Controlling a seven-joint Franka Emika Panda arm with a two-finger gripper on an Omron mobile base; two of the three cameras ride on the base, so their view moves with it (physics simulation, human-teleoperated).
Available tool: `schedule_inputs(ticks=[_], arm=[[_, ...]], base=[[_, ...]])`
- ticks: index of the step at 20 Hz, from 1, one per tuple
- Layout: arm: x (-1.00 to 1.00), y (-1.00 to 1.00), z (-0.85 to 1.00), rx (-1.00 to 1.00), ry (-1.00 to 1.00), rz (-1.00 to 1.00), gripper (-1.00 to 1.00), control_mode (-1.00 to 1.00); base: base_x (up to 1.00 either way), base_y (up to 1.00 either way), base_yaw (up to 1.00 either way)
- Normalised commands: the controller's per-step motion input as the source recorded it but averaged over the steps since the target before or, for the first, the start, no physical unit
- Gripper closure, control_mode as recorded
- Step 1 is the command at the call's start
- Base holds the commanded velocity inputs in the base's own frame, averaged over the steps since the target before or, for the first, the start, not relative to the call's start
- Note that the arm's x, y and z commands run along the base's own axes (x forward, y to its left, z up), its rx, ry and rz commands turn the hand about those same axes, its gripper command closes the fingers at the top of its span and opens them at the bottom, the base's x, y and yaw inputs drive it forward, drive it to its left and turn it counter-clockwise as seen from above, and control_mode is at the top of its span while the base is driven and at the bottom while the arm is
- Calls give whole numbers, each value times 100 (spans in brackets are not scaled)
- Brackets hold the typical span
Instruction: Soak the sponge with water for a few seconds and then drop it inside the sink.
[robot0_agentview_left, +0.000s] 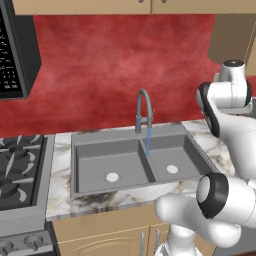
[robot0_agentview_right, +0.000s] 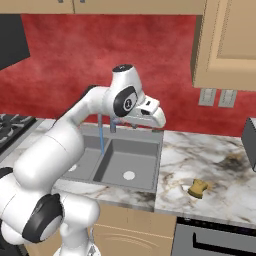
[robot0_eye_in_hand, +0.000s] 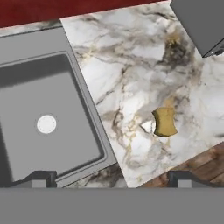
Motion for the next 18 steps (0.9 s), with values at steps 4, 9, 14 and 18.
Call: schedule_inputs(ticks=[4, 9, 14, 18], arm=[[-46, -17, -28, 3, 0, -36, -100, -100], [-31, -23, -23, 1, 5, -26, -100, -100], [-21, -39, -4, 4, 19, -3, -100, -100], [-6, -41, 0, 2, 23, 0, -100, -100]], base=[[0, 0, 0], [0, 0, 0], [0, 0, 0], [0, 0, 0]])
